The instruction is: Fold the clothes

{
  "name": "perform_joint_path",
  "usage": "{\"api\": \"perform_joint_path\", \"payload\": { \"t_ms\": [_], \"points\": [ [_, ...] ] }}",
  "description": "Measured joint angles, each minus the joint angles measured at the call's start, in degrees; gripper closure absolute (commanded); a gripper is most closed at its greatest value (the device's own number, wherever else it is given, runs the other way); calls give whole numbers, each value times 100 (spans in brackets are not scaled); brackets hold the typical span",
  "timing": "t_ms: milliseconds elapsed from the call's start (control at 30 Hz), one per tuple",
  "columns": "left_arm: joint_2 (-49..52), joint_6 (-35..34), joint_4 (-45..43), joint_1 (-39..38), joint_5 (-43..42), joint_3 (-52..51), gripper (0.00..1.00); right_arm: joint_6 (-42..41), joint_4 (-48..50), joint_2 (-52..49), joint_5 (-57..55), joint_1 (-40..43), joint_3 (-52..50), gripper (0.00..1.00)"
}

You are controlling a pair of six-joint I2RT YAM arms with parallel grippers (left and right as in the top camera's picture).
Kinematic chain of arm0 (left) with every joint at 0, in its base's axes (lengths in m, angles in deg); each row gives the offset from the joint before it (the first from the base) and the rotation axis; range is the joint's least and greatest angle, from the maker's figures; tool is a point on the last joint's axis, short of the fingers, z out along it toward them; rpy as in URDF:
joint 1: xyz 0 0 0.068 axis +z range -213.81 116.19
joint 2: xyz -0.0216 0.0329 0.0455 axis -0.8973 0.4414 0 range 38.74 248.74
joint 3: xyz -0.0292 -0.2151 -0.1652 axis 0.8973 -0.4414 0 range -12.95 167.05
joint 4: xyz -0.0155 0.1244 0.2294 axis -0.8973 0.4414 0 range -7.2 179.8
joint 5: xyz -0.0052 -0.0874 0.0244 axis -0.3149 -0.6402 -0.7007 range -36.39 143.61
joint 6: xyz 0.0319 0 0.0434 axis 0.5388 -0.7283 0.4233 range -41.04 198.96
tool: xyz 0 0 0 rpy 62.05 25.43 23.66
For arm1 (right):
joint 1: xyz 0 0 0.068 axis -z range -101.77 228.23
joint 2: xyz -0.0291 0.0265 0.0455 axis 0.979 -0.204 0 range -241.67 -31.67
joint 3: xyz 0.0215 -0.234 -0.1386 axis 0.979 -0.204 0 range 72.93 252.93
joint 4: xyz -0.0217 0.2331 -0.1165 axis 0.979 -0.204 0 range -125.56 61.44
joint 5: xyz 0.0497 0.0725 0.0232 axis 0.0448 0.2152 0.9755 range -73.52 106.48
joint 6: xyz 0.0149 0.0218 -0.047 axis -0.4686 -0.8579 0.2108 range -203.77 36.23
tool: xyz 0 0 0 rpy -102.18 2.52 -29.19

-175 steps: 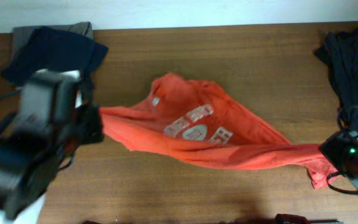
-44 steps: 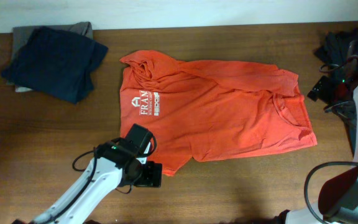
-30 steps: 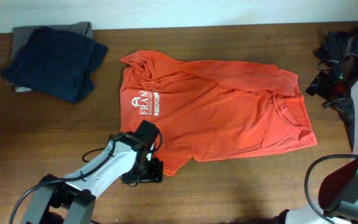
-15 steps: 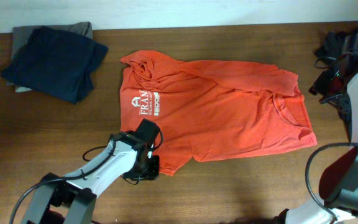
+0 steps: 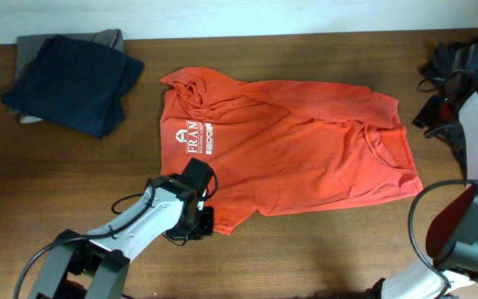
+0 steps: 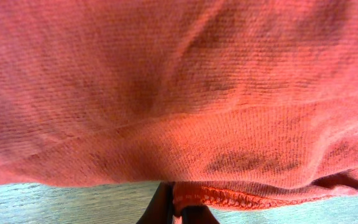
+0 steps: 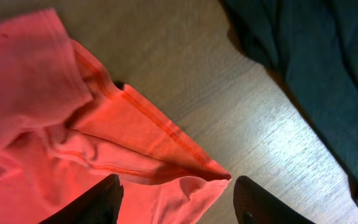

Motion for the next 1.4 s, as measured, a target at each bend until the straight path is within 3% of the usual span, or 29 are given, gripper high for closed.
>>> {"api": "perform_joint_path", "payload": {
  "t_ms": [233, 333, 500, 633, 700, 800, 1000, 1267, 1400],
  "points": [
    [0, 0, 2, 0, 0, 4, 98, 2, -13, -247, 166, 0, -608, 40],
    [0, 0, 2, 0, 0, 4, 98, 74, 96, -247, 232, 0, -855, 28],
    [0, 0, 2, 0, 0, 4, 98, 208, 365, -247, 280, 0, -1360, 21],
    [0, 0, 2, 0, 0, 4, 98, 223, 592, -247, 284, 0, -1810, 23],
    [0, 0, 4, 0, 0, 4, 98, 232, 667, -247, 286, 0, -1919, 33],
    [0, 0, 4, 0, 2, 4, 99, 229, 754, -247, 286, 0, -2072, 40],
    [0, 0, 7, 0, 0, 4, 99, 216, 796, -247, 280, 0, -2116, 41],
    [0, 0, 17, 0, 0, 4, 99, 223, 1126, -247, 26, 0, -2116, 28],
    [0, 0, 20, 0, 0, 4, 99, 310, 1239, -247, -59, 0, -2116, 28]
  ]
}}
